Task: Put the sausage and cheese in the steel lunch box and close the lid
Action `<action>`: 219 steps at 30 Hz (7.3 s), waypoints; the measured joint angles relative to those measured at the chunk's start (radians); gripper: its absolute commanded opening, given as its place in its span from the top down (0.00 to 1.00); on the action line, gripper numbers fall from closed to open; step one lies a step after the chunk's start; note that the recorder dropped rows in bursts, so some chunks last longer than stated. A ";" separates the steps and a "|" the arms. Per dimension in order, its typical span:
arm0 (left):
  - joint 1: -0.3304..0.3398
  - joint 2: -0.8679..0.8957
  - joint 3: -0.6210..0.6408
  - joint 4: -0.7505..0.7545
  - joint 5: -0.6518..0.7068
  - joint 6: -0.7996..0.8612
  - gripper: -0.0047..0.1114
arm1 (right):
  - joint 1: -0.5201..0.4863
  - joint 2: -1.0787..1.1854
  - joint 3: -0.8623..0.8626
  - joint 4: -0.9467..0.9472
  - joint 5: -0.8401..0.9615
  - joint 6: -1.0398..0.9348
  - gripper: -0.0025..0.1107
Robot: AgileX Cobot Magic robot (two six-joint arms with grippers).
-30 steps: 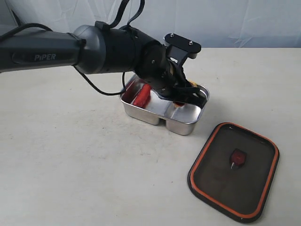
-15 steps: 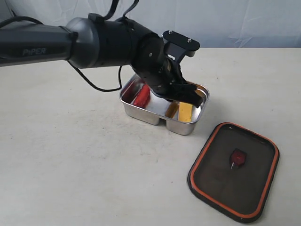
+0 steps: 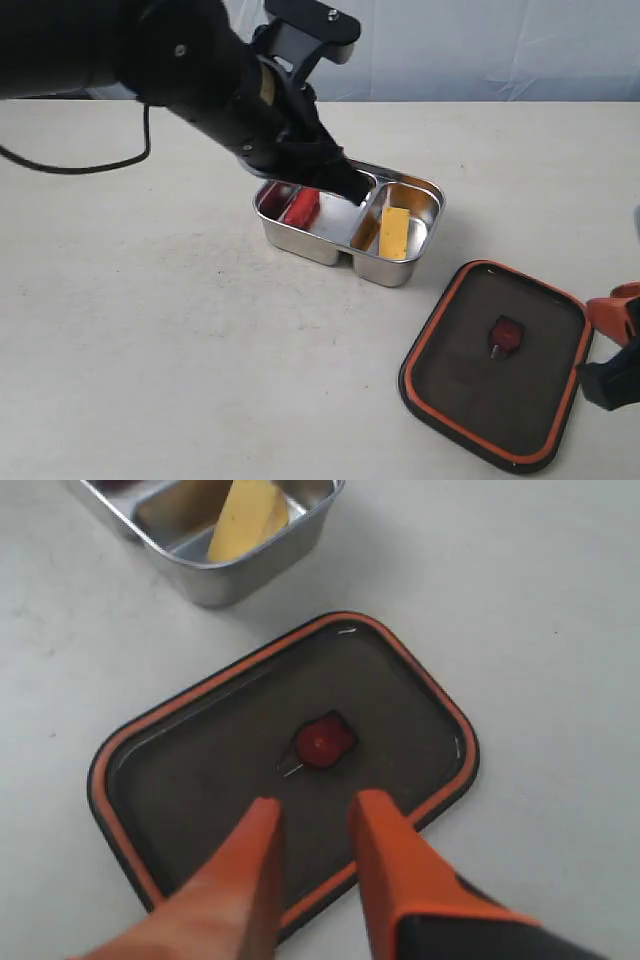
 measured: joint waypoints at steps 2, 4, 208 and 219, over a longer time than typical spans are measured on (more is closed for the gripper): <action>0.000 -0.064 0.093 0.000 -0.014 0.000 0.96 | 0.000 0.120 -0.043 0.045 0.000 -0.078 0.73; 0.000 -0.132 0.183 -0.002 -0.048 -0.013 0.96 | 0.000 0.255 -0.098 0.099 0.008 -0.171 0.73; 0.088 -0.709 0.647 -0.102 -0.674 0.366 0.96 | 0.065 0.528 -0.243 0.196 -1.794 0.928 0.98; 0.098 -0.709 0.645 -0.061 -0.650 0.360 0.96 | 0.060 0.528 -0.243 0.104 -1.792 0.971 0.62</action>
